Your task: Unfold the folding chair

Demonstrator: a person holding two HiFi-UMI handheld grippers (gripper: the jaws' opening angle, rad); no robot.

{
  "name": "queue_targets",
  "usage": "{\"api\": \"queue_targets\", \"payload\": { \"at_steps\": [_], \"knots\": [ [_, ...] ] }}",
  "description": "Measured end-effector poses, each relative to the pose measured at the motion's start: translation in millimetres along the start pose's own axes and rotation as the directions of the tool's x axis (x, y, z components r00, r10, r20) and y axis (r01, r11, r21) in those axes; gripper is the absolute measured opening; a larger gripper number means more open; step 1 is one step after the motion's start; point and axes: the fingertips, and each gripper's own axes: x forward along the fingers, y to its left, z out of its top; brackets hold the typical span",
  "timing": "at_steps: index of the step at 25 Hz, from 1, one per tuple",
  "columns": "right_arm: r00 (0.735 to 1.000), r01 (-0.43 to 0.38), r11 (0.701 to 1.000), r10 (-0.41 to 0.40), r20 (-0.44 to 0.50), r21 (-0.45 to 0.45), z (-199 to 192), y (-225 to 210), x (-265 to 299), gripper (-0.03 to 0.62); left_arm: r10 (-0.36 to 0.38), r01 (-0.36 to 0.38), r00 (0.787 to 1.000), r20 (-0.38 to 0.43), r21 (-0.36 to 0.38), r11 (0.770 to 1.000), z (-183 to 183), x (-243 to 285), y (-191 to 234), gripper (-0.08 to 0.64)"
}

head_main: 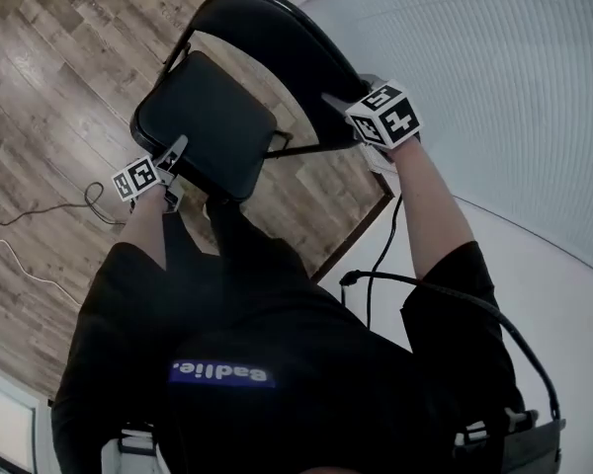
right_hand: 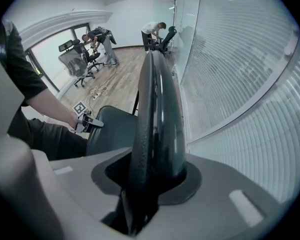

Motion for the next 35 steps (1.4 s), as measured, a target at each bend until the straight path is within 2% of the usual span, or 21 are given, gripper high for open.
{"api": "queue_targets", "payload": {
  "at_steps": [3,6,12,16,20,26,29,35],
  "knots": [
    [0.998,-0.069,0.997,0.069,0.007,0.031,-5.7,-30.3,22.5,0.124,-0.031,0.031,1.0,0.004,-0.007,1.0,-0.8,1.5,27.5,0.176],
    [0.992,-0.129,0.99,0.129,0.002,0.053,-6.7,-53.0,41.8,0.124,-0.03,0.031,0.999,0.034,-0.028,0.999,-3.3,-1.7,53.5,0.189],
    [0.978,-0.209,0.975,0.209,0.012,0.077,-14.3,-71.5,84.3,0.13,0.021,-0.016,0.998,0.065,-0.079,0.997,-11.3,-12.3,118.5,0.217],
    [0.966,-0.257,0.962,0.257,0.013,0.093,-16.4,-72.4,108.7,0.13,0.023,-0.014,0.997,0.073,-0.116,0.993,-17.1,-21.8,158.5,0.242],
    [0.955,-0.295,0.949,0.295,0.02,0.108,-18.5,-63.8,122.3,0.13,-0.001,0.01,0.998,0.067,-0.138,0.99,-23.7,-37.1,187.7,0.26],
    [0.949,-0.313,0.948,0.31,0.057,0.05,-14.8,-40.4,124.2,0.124,-0.057,0.069,0.992,0.109,-0.111,0.991,-28.4,-46.6,207.6,0.265],
    [0.951,-0.304,0.952,0.301,0.075,0.025,-16.5,-20.6,123.3,0.125,-0.037,0.049,0.995,0.094,-0.128,0.991,-35.5,-53.0,222.2,0.28],
    [0.962,-0.262,0.965,0.262,0.072,-0.004,-11.0,24.8,126.2,0.124,0.051,-0.038,0.997,0.058,-0.206,0.978,-47.5,-65.8,259.2,0.346]
  ]
}}
